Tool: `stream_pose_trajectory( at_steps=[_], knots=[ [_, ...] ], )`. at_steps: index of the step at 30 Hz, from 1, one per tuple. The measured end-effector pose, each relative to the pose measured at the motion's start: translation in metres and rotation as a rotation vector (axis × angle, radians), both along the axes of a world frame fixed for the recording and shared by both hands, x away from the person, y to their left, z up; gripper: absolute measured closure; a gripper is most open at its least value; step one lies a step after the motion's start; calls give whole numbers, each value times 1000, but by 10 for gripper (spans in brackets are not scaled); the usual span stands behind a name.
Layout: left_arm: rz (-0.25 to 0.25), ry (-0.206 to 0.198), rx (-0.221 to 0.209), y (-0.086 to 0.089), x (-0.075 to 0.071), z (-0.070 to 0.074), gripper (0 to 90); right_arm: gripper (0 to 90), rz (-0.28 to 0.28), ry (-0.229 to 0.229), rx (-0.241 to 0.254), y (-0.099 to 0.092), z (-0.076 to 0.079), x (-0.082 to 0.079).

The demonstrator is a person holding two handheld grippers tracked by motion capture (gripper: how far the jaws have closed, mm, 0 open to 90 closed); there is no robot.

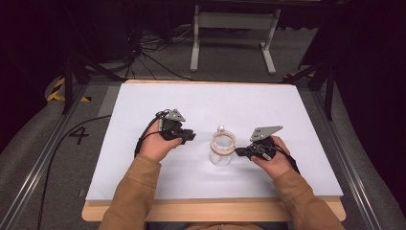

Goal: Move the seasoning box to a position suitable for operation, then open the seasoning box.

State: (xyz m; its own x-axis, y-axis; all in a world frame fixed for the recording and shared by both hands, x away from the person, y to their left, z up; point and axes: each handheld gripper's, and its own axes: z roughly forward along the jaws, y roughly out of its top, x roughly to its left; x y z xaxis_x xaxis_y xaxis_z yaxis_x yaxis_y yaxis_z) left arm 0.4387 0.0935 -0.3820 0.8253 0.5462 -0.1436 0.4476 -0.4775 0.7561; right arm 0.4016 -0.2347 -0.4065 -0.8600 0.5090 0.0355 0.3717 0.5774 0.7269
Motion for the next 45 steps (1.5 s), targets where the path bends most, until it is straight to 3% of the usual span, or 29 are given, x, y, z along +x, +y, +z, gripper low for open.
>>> stream_pose_trajectory(
  at_steps=[13,16,19,23,26,29,31,34,39,45],
  knots=[
    [-24,-3,-6,-8,4,2,777,900,10,-3,19,-2,1,-6],
    [-35,-9,-37,-10,4,5,787,900,-4,-7,25,-7,4,-8],
    [-91,-32,-93,-13,2,11,793,900,-23,-15,34,-15,7,-8],
    [-103,-76,-133,-19,2,19,823,900,-79,-26,59,-35,13,-9],
    [-105,-83,-160,-25,5,21,841,900,-111,-31,79,-47,17,-12],
    [-97,-98,-211,-32,6,20,847,900,-125,-37,84,-52,19,-15],
    [-112,-117,-217,-41,7,20,849,900,-130,-42,87,-54,20,-19],
    [-119,-116,-217,-50,9,18,855,900,-119,-44,83,-50,20,-26],
    [-101,-93,-256,-61,18,8,851,900,-78,-35,50,-37,16,-37],
    [-74,-110,-266,-66,22,3,873,900,-50,-35,31,-28,12,-45]
  ],
)
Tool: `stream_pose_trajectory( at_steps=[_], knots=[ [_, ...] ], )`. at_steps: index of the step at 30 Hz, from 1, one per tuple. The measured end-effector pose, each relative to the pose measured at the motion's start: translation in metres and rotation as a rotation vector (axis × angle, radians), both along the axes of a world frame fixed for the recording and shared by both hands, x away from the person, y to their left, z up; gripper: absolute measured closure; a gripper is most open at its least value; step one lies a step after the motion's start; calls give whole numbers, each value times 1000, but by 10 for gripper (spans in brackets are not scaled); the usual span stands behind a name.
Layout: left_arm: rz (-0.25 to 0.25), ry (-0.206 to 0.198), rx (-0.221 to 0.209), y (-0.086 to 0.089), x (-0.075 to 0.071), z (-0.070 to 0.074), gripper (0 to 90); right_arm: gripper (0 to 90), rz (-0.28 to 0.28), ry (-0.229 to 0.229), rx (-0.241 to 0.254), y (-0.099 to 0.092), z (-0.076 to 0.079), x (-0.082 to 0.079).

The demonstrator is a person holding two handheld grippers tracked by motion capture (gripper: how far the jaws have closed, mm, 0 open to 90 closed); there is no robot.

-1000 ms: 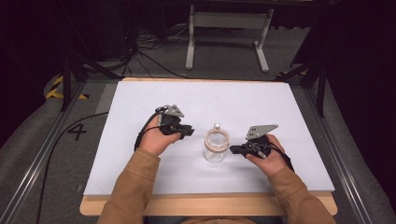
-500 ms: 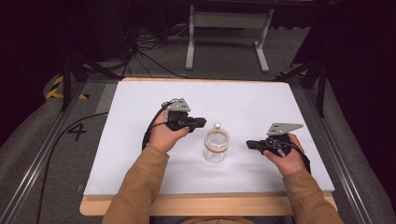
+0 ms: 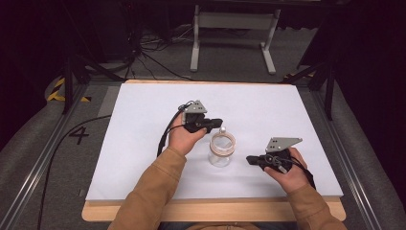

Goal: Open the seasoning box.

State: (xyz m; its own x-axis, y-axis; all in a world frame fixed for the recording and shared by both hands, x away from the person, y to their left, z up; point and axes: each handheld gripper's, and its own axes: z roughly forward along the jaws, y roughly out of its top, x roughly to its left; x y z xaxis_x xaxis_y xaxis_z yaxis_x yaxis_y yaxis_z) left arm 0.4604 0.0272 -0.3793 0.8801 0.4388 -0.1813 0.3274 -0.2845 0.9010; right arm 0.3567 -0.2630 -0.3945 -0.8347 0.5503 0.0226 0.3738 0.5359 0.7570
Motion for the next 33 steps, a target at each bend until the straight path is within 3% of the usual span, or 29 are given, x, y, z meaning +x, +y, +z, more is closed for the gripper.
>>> stream_pose_trajectory(
  at_steps=[3,16,21,29,33],
  knots=[
    [4,-11,-4,-1,1,-1,876,900,9,1,2,2,0,-2],
    [-29,15,-6,-5,2,-6,862,900,33,5,16,10,-1,-4],
    [-29,24,-17,-5,4,-6,875,900,48,7,59,18,3,-3],
    [-24,22,-10,-6,4,-7,882,900,59,-3,78,33,4,-1],
    [-25,20,-10,-5,4,-7,890,900,59,-22,118,38,6,-1]
  ],
)
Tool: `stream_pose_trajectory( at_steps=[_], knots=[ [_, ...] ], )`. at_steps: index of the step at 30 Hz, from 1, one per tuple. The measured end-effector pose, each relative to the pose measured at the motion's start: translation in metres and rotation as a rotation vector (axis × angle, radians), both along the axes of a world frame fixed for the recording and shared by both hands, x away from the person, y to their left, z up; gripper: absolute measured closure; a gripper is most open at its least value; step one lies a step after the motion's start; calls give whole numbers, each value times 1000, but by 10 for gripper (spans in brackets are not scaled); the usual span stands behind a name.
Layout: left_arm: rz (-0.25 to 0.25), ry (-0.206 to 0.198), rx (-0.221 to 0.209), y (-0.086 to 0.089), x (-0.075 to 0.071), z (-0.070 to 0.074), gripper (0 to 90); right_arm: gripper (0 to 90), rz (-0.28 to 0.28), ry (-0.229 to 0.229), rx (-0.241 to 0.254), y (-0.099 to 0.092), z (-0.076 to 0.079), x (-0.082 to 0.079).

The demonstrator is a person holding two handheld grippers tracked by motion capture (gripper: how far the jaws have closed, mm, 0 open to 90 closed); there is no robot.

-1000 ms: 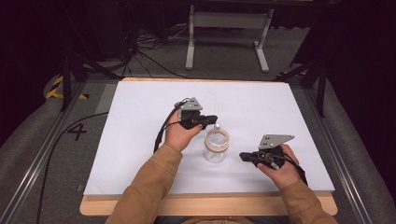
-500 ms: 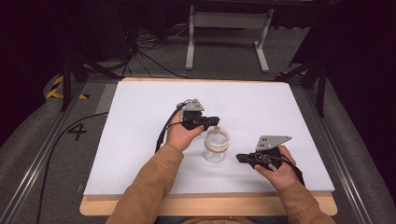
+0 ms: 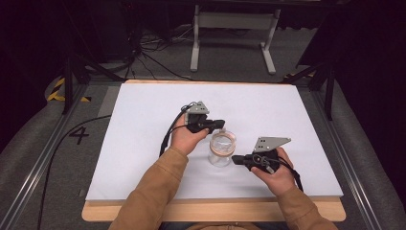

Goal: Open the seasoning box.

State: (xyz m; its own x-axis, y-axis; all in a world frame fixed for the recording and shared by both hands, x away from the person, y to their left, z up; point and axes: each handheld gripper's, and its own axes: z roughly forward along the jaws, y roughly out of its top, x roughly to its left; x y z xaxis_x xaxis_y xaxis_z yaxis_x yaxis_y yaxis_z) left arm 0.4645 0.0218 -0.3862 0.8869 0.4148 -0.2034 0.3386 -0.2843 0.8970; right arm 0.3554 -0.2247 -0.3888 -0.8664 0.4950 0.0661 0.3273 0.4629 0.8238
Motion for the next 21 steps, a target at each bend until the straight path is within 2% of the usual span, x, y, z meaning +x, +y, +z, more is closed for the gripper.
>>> stream_pose_trajectory(
  at_steps=[4,10,15,21],
  knots=[
    [-1,5,1,0,0,0,890,900,7,-5,67,5,3,0],
    [2,8,-2,0,0,0,890,900,-6,7,153,6,-2,4],
    [2,13,-11,0,0,0,890,900,-32,5,191,6,-4,4],
    [3,8,-3,0,0,0,890,900,-40,2,202,6,-4,5]
  ],
)
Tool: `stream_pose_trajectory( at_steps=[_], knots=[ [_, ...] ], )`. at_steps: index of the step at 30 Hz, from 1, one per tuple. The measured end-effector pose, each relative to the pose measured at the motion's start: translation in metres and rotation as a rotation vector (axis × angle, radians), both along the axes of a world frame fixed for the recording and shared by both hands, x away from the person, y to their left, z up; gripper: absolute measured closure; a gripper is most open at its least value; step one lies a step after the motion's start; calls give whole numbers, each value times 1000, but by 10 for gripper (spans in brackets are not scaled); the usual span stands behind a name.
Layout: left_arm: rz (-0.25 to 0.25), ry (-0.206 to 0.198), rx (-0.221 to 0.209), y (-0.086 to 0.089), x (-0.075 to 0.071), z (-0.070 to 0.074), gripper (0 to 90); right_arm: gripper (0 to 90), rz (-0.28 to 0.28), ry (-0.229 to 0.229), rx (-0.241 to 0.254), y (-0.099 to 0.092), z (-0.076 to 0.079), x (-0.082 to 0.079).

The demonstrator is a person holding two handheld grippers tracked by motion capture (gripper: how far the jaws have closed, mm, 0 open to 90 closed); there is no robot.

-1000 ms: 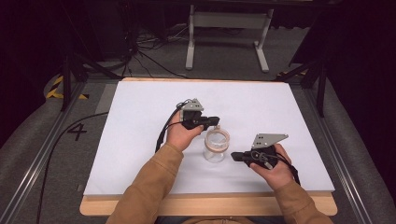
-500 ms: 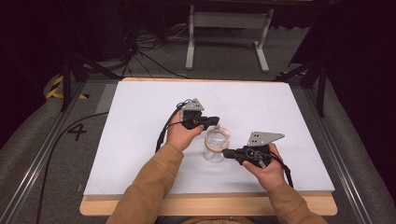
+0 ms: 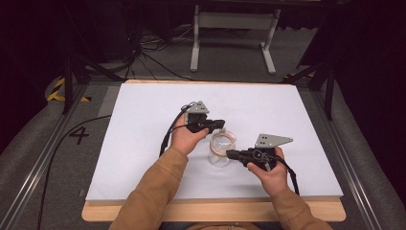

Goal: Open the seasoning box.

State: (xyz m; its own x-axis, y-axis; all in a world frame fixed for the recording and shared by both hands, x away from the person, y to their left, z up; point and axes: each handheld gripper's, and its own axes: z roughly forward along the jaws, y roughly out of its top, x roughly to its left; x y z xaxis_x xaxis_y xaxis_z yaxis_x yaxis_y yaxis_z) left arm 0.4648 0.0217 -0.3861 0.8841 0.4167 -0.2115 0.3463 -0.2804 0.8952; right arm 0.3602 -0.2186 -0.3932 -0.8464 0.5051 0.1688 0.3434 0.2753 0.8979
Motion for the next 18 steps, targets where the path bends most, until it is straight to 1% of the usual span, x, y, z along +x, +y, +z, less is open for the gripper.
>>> stream_pose_trajectory(
  at_steps=[4,7,9,10,11,12,14,15,16,17,18],
  knots=[
    [-1,0,-2,0,0,0,888,900,2,-5,0,0,0,0],
    [-3,7,2,0,0,0,869,900,2,-7,-1,1,1,0],
    [2,0,1,5,0,6,857,900,3,-7,-7,1,1,0],
    [2,4,-1,8,-1,9,854,900,4,-12,-9,1,1,0],
    [6,-3,1,11,-2,13,847,900,5,-15,-11,1,2,0],
    [6,-3,1,11,-2,13,843,900,5,-15,-11,1,2,0],
    [12,-16,7,19,-7,20,843,900,7,-23,-20,1,3,1],
    [11,-17,8,23,-9,23,841,900,7,-28,-23,1,5,1],
    [11,-14,18,27,-12,25,840,900,9,-40,-28,2,6,2],
    [11,-21,18,30,-14,26,840,900,9,-43,-31,2,8,3],
    [21,-25,27,35,-17,28,838,900,13,-49,-35,2,9,4]
  ],
)
